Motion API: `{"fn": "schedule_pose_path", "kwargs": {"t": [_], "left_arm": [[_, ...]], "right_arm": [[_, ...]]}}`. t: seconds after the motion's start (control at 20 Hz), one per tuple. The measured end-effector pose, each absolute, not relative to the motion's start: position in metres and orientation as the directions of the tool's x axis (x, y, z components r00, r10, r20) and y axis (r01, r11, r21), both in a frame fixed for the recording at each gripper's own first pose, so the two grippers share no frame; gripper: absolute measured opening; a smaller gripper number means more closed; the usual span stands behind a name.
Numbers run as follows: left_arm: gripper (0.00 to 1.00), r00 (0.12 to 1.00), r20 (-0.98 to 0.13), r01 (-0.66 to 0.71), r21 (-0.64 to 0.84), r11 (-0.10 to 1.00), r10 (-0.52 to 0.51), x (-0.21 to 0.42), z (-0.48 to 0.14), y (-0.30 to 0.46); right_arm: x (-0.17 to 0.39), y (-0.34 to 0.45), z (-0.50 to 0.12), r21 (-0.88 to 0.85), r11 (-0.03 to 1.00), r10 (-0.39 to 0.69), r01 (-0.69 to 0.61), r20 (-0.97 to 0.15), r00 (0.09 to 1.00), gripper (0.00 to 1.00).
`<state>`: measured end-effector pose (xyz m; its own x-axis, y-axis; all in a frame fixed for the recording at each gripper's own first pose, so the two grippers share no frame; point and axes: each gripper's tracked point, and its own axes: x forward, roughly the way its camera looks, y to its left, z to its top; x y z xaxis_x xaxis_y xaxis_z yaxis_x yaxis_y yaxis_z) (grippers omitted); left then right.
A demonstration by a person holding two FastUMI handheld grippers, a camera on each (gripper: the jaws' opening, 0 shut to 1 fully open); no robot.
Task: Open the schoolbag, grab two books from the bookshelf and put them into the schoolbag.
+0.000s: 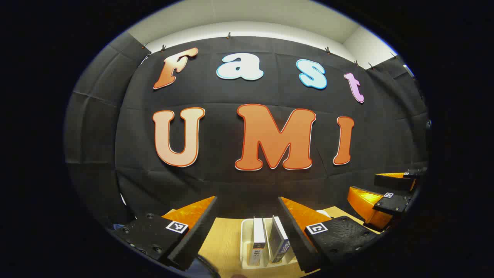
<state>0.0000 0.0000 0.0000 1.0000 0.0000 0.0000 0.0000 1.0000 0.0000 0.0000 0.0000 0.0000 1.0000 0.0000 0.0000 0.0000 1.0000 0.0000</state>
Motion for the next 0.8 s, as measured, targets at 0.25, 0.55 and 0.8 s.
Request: {"fn": "schedule_pose_path", "kwargs": {"t": [0.25, 0.55, 0.8], "left_arm": [[0.95, 1.000, -0.006, -0.018, -0.005, 1.000, 0.018, -0.0017, -0.0015, 0.0017], [0.95, 1.000, -0.006, -0.025, 0.006, 1.000, 0.025, -0.0020, -0.0015, 0.0032], [0.95, 1.000, -0.014, -0.020, 0.003, 1.000, 0.020, -0.0035, -0.0028, 0.0006]], "right_arm": [[0.0004, 0.0031, -0.0027, -0.001, 1.000, 0.011, -0.011, -0.007, 1.000, 1.00], [0.0008, 0.0043, -0.0059, -0.001, 1.000, 0.014, -0.014, -0.015, 1.000, 0.95], [0.0000, 0.0040, -0.0082, -0.003, 1.000, 0.013, -0.013, -0.024, 1.000, 0.95]]}}
